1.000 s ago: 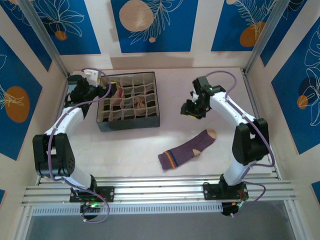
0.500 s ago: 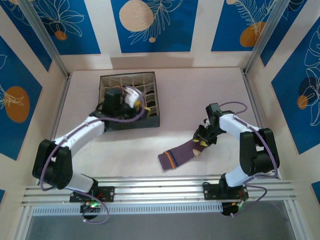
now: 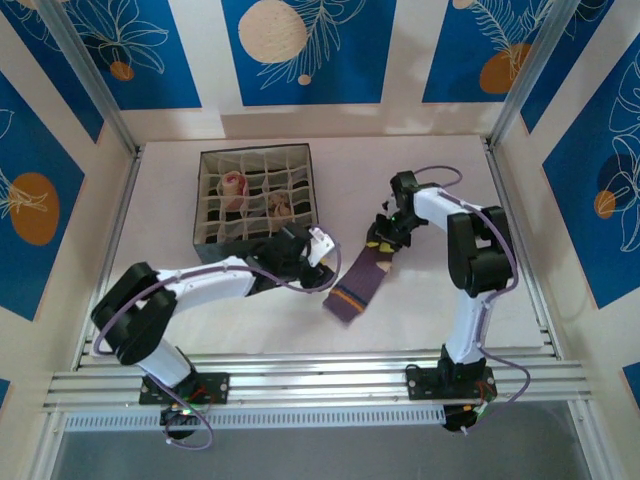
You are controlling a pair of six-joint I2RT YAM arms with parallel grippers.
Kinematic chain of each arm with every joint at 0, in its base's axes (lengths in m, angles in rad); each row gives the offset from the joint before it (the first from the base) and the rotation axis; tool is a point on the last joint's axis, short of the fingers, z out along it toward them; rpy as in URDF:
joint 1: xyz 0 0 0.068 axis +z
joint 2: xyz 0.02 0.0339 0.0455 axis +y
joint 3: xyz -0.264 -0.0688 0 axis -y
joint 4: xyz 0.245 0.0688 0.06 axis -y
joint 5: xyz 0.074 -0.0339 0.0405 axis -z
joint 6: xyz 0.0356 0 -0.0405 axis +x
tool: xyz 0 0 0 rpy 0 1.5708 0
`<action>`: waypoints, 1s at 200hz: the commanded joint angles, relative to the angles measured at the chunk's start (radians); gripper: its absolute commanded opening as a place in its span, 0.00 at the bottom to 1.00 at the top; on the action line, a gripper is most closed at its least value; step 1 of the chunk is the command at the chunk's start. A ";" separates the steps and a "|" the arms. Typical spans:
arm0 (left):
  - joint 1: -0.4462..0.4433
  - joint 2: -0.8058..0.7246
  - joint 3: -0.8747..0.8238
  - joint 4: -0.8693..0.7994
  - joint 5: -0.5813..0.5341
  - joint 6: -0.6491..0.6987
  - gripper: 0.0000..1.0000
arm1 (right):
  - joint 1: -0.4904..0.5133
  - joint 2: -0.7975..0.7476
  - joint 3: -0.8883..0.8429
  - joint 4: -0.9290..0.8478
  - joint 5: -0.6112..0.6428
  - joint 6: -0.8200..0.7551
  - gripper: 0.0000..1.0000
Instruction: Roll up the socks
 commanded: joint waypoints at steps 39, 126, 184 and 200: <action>-0.041 0.198 0.145 0.083 -0.162 -0.109 0.38 | 0.001 -0.056 0.056 -0.076 0.067 -0.092 0.44; 0.088 0.285 0.221 0.011 -0.262 -0.055 0.39 | 0.216 -0.483 -0.393 -0.045 0.204 -0.034 0.43; 0.202 0.231 0.157 0.002 -0.225 -0.056 0.40 | 0.602 -0.570 -0.503 -0.001 0.385 0.014 0.45; 0.214 0.195 0.121 0.029 -0.203 -0.058 0.40 | 0.671 -0.527 -0.465 -0.018 0.449 0.007 0.47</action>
